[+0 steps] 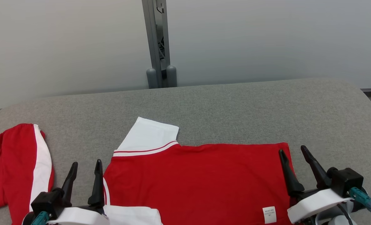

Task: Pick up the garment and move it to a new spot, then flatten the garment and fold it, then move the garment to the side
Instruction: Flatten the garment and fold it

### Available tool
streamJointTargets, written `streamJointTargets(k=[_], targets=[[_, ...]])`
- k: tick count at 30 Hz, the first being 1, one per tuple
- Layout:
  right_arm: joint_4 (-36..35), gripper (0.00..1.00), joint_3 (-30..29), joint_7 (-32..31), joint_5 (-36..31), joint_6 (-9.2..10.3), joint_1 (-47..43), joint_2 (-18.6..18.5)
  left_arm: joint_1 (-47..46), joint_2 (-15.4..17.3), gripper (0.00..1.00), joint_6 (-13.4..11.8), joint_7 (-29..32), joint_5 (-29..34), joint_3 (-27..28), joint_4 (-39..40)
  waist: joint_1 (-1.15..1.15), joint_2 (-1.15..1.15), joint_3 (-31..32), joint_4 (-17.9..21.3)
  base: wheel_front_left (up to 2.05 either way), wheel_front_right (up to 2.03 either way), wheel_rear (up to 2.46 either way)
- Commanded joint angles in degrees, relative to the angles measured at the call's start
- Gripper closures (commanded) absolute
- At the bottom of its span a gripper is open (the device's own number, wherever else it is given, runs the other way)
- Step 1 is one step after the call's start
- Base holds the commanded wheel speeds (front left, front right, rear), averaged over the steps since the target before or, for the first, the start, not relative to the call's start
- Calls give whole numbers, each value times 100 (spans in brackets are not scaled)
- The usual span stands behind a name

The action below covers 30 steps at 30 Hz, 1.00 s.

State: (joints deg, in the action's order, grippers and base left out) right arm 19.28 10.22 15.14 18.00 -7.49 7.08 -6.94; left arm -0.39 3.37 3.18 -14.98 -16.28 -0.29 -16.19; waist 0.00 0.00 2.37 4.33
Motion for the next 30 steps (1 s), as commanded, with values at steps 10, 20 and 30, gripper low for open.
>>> streamJointTargets(k=[10, 20, 30], targets=[[-30, 0, -35, 7, -67, 0, -186, 104, 18, -35, 0, 169, -19, 24, 123, -88, 0, 0, -26, 9, 0, 0, 0], [1941, 0, -195, -79, 383, 0, 1042, -344, -291, -32, 0, 298, -19, 271, -150, -377, 0, 0, -512, -43, 0, 0, 0], [3333, 0, 358, -538, 1397, 0, 2247, -586, -573, -33, 0, 382, -19, 400, -212, -377, 0, 0, -965, -267, 0, 0, 0]])
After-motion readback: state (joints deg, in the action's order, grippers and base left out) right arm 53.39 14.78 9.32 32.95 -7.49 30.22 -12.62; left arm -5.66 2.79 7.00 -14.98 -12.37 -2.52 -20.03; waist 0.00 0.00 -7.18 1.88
